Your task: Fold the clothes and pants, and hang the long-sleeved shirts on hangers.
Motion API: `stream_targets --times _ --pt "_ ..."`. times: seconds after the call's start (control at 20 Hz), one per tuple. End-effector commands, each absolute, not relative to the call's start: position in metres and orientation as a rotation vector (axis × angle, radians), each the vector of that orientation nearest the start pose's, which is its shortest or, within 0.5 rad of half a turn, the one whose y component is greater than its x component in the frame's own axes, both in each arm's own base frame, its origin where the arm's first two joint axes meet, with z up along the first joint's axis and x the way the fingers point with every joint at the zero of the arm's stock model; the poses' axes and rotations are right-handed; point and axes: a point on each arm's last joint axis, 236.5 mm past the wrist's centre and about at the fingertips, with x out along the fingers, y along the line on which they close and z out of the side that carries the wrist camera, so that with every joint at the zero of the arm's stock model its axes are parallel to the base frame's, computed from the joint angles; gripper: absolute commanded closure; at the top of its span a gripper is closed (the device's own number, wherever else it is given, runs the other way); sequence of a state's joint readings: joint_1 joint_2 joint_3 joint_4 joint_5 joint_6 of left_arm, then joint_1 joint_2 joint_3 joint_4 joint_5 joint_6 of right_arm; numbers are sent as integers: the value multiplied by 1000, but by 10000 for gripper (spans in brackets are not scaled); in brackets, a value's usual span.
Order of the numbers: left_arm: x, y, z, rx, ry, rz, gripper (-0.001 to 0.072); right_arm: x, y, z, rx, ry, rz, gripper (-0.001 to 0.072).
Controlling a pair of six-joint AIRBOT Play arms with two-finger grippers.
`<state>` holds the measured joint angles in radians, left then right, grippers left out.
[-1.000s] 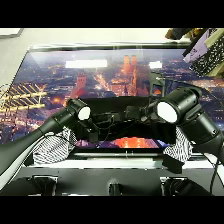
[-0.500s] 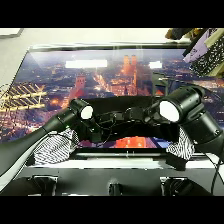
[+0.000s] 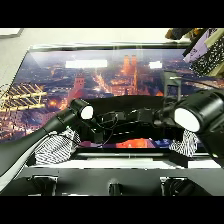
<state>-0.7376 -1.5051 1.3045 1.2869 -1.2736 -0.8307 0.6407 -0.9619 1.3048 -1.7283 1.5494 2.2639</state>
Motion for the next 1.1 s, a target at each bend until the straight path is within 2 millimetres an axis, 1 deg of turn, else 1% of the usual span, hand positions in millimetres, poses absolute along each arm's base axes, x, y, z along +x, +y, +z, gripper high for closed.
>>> stream_targets --times 0.0,0.15,0.2,0.25,0.3,0.4,0.45,0.5,0.55,0.6,0.65,0.7,0.75,0.8,0.85,0.9,0.95,1.05 --pt "249 -309 -29 853 1178 -1294 688 265 129 154 141 1124 -47 226" --pt "249 -309 -29 853 1179 -1294 688 267 120 155 135 1114 -93 224" --pt "249 -309 -29 853 1178 -1294 688 267 113 155 122 1108 -117 222" --pt "249 -309 -29 853 1179 -1294 688 267 105 157 107 1100 -145 202" --pt "249 -309 -29 853 1178 -1294 688 267 96 160 91 1089 -177 152" --pt "249 -309 -29 853 1178 -1294 688 266 70 166 61 1067 -265 141" --pt "249 -309 -29 853 1179 -1294 688 266 58 165 98 1078 -304 106" --pt "249 -309 -29 853 1179 -1294 688 267 41 163 165 1091 -355 105" --pt "249 -309 -29 853 1179 -1294 688 270 30 160 221 1114 -361 105" --pt "249 -309 -29 853 1179 -1294 688 274 31 155 241 1160 -261 109" --pt "249 -309 -29 853 1180 -1294 688 278 42 151 210 1204 -88 112" --pt "249 -309 -29 854 1180 -1294 688 277 54 148 106 1235 129 113" --pt "249 -309 -29 854 1179 -1294 688 268 63 144 -61 1256 337 113" --pt "249 -309 -29 854 1179 -1294 688 259 67 139 -334 1238 579 112" --pt "249 -309 -29 854 1179 -1294 688 256 76 137 -577 1151 815 114" --pt "249 -308 -29 854 1180 -1295 688 255 94 138 -711 1035 1019 116" --pt "249 -308 -29 855 1181 -1295 688 259 104 137 -777 956 1115 116" --pt "249 -308 -29 855 1181 -1295 687 279 109 128 -815 896 1137 114"
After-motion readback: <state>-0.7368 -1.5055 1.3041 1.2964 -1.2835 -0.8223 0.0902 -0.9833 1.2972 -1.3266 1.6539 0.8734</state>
